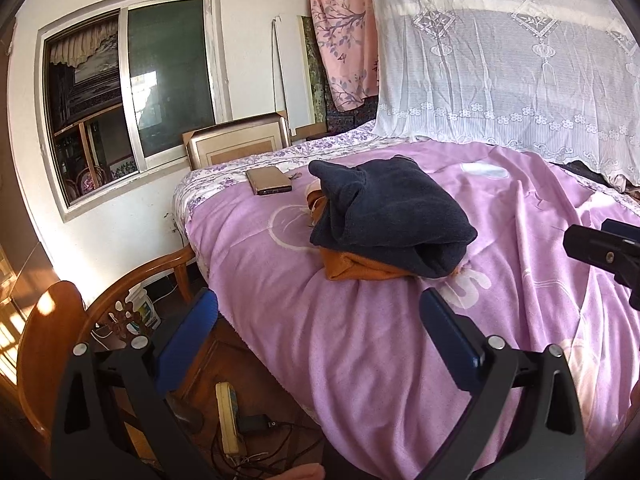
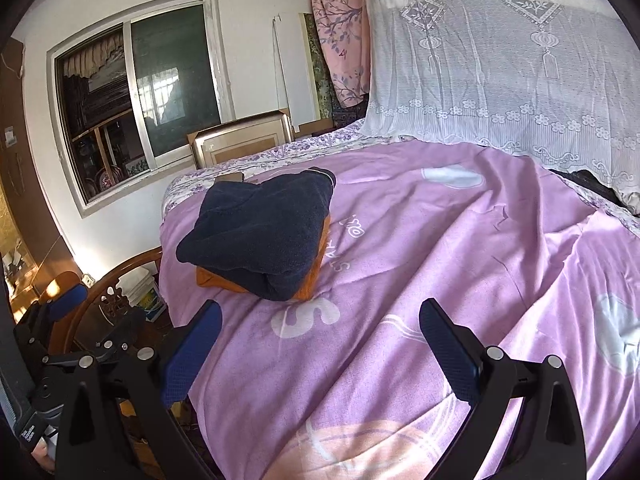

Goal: Fold small clothes

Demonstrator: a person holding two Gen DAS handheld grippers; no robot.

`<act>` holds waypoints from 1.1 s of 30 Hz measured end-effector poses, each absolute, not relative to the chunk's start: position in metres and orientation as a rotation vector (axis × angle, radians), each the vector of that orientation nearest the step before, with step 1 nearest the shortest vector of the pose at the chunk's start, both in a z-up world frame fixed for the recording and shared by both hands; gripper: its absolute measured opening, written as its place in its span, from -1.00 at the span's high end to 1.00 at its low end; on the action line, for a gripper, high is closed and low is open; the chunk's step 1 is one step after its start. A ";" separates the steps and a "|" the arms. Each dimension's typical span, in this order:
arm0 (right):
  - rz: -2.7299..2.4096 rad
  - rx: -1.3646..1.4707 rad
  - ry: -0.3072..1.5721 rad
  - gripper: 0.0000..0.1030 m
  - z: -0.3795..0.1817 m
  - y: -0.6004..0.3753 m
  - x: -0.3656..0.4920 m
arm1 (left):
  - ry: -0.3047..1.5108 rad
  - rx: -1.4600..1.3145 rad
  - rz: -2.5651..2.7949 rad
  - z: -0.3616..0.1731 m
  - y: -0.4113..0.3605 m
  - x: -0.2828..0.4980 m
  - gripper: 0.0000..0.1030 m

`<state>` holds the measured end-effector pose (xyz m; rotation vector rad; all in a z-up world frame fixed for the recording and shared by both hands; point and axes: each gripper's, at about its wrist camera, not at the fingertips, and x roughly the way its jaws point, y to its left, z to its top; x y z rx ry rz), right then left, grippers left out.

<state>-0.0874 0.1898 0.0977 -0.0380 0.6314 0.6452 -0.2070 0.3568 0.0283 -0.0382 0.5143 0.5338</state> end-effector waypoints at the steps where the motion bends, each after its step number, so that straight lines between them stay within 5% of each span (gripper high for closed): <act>1: 0.649 -0.036 0.634 -0.93 0.097 0.190 -0.088 | 0.514 -0.033 0.535 0.028 0.356 -0.207 -0.91; 33: 0.697 -0.087 0.620 -0.93 0.094 0.197 -0.102 | 0.526 -0.027 0.528 0.025 0.355 -0.205 -0.91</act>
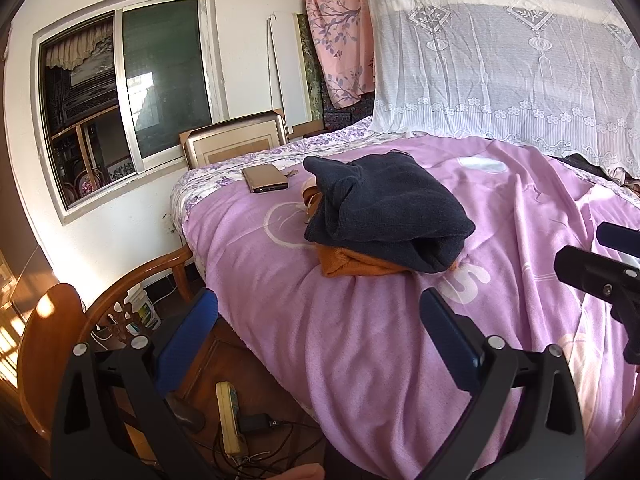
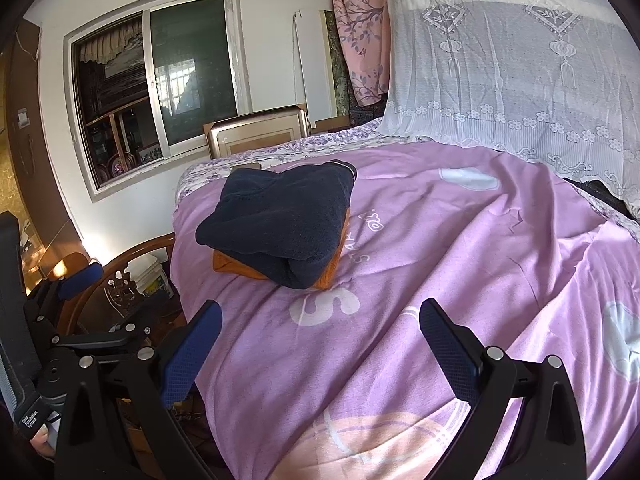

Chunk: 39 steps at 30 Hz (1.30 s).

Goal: Fold small clothes

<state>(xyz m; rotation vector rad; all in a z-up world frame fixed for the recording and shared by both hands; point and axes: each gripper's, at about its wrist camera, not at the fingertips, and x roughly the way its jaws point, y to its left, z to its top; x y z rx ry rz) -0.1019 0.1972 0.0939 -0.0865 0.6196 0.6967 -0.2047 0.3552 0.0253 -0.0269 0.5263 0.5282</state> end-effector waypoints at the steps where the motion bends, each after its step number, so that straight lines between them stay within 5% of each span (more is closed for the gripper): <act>1: 0.697 -0.086 0.620 -0.93 0.094 0.197 -0.102 | 0.527 -0.027 0.528 0.025 0.355 -0.205 -0.91; 39: 0.701 -0.080 0.631 -0.93 0.094 0.201 -0.104 | 0.527 -0.026 0.513 0.021 0.356 -0.198 -0.91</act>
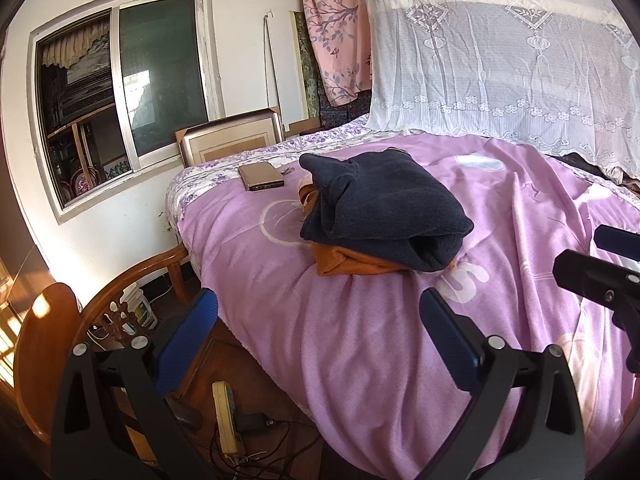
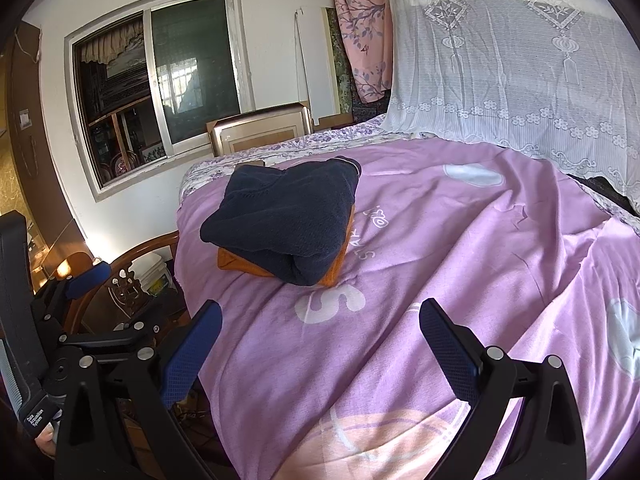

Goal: Fold small clothes

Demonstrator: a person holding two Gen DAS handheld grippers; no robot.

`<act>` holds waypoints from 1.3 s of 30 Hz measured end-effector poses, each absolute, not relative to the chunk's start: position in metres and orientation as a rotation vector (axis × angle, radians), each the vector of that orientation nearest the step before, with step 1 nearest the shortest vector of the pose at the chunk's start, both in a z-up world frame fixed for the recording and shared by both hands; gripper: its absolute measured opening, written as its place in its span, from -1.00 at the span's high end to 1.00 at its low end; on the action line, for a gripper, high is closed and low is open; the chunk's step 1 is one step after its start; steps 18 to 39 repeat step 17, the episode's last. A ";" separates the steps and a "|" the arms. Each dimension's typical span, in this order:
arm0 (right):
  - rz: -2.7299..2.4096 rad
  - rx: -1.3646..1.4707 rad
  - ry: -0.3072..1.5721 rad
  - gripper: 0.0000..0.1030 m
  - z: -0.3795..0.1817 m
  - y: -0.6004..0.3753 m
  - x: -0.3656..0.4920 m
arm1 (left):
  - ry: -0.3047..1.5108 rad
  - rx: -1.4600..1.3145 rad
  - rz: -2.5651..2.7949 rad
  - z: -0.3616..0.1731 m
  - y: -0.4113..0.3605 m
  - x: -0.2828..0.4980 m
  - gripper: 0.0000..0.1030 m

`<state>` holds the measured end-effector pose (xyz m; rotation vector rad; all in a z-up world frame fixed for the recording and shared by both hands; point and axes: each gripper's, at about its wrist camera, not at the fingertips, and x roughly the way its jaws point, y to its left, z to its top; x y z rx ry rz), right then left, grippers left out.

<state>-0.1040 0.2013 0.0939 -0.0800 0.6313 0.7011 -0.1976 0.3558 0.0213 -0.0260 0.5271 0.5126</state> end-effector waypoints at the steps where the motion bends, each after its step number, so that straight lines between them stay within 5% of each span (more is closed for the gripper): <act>1: 0.701 -0.080 0.631 -0.93 0.094 0.201 -0.104 | 0.522 -0.025 0.514 0.022 0.356 -0.198 -0.91; 39: 0.704 -0.081 0.633 -0.93 0.094 0.200 -0.104 | 0.534 -0.028 0.515 0.024 0.366 -0.190 -0.91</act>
